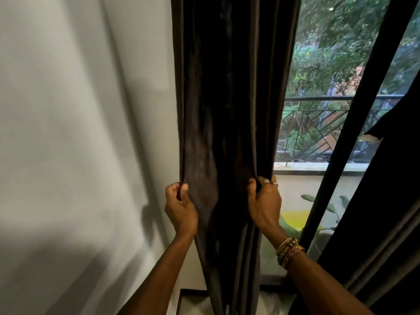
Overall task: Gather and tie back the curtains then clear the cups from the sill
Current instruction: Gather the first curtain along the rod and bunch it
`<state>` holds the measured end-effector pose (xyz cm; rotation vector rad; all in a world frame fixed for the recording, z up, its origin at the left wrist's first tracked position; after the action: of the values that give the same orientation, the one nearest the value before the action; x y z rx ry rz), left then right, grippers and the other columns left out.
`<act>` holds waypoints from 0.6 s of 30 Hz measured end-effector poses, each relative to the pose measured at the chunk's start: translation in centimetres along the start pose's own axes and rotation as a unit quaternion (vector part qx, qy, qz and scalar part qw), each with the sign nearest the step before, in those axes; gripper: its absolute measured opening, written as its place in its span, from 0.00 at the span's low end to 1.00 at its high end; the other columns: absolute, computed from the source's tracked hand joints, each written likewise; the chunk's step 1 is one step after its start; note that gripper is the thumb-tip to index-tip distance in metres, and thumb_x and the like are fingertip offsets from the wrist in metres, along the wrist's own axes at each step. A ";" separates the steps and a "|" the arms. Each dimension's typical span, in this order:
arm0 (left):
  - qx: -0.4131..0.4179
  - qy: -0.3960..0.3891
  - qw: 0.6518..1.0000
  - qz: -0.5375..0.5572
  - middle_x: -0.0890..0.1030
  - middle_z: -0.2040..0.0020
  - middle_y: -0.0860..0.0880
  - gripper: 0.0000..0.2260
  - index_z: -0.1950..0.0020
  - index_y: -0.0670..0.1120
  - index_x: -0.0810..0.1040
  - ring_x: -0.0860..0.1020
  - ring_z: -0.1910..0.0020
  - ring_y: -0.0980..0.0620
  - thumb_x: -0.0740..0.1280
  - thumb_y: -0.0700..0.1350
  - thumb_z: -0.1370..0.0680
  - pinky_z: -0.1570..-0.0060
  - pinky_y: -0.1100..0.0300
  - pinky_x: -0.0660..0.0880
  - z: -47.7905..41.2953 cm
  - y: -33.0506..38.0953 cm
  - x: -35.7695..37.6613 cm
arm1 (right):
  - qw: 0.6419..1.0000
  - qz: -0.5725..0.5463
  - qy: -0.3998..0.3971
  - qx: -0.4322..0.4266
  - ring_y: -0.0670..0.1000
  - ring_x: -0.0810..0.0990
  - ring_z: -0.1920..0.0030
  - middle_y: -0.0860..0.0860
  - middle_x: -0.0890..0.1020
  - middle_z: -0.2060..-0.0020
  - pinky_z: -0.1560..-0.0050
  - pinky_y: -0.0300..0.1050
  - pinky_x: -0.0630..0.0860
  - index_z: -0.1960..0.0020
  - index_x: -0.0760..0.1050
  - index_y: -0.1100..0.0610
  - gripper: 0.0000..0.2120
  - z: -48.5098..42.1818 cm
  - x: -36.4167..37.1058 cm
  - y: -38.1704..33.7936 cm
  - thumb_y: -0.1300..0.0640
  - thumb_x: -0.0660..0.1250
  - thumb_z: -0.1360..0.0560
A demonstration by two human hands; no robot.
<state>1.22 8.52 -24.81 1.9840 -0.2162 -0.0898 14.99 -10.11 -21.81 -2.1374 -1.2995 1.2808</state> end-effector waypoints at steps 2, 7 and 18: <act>-0.008 0.022 1.000 0.019 0.82 0.52 0.43 0.04 0.47 0.45 0.73 0.79 0.56 0.48 0.66 0.43 0.19 0.54 0.68 0.75 -0.8 -0.3 -0.8 | 1.000 -0.007 0.014 0.020 0.66 0.77 0.47 0.65 0.77 0.42 0.48 0.55 0.75 0.45 0.80 0.63 0.11 -0.4 -0.3 0.9 0.57 0.62 0.19; 0.022 -0.076 0.997 0.003 0.80 0.51 0.50 0.14 0.48 0.54 0.66 0.81 0.56 0.48 0.70 0.40 0.22 0.55 0.47 0.80 0.4 -0.8 0.1 | 0.999 -0.038 -0.013 0.002 0.64 0.78 0.43 0.63 0.78 0.42 0.44 0.53 0.76 0.44 0.82 0.61 0.15 -0.3 0.0 1.3 0.52 0.62 0.19; 0.148 -0.233 0.961 -0.020 0.82 0.50 0.52 0.10 0.43 0.48 0.82 0.80 0.53 0.58 0.64 0.47 0.20 0.51 0.66 0.77 4.3 3.5 4.5 | 0.970 -0.139 -0.130 -0.150 0.53 0.77 0.40 0.53 0.79 0.44 0.40 0.47 0.76 0.40 0.81 0.55 0.16 2.5 0.1 -1.6 0.54 0.58 0.20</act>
<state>4.58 2.36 -23.26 2.2407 -0.5194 -0.5838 12.14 -9.60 -22.15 -1.9202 -1.9351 1.3478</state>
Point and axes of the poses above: each hand's wrist, its own z-axis away from the middle knuckle, its own x-axis out of the palm, y = z × x, the point moved 5 cm from there along -z, towards the middle knuckle
